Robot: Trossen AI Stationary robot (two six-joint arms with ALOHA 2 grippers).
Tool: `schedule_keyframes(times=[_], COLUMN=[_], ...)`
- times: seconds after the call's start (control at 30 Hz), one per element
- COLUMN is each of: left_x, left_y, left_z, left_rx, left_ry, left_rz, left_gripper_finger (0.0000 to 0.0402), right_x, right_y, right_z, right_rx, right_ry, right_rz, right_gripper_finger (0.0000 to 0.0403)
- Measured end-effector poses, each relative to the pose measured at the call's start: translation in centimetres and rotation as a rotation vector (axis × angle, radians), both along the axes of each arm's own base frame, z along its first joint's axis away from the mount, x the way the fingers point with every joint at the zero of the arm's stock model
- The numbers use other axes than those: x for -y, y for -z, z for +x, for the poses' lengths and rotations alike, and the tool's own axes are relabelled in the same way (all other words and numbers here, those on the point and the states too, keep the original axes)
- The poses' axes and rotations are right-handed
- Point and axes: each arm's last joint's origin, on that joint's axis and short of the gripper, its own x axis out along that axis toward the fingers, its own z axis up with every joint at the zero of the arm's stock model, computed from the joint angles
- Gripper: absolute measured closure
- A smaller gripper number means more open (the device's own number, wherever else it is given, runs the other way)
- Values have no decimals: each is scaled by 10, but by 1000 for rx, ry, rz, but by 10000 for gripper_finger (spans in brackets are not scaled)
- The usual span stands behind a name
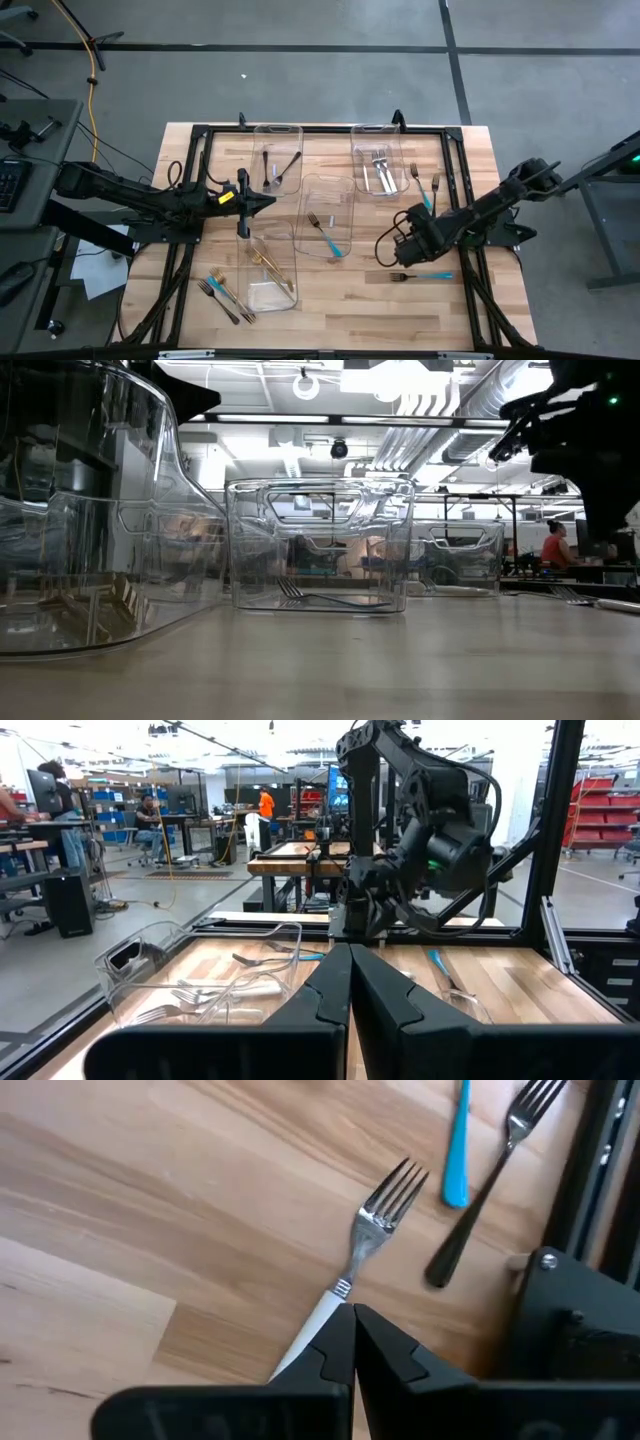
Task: Sort silverware by color (type)
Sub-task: Put the white fork into the top right transparent bin
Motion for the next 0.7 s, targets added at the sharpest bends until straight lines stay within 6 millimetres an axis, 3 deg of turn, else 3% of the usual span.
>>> schedule_keyframes(times=[0.17,0.33,0.53,0.7], left_x=[0,0,0,0], left_y=[0,0,0,0], left_z=[0,0,0,0], left_rx=[0,0,-1,-1], left_ry=[0,0,0,0], left_rz=[-1,-1,1,1], left_gripper_finger=[401,401,401,401], right_x=[8,16,23,31], right_y=[9,26,30,24], right_z=[-4,-21,-40,-48], right_rx=[-86,-134,126,293], right_ry=[-9,-16,1,177], right_rz=[38,23,104,157], right_gripper_finger=[402,387,327,282])
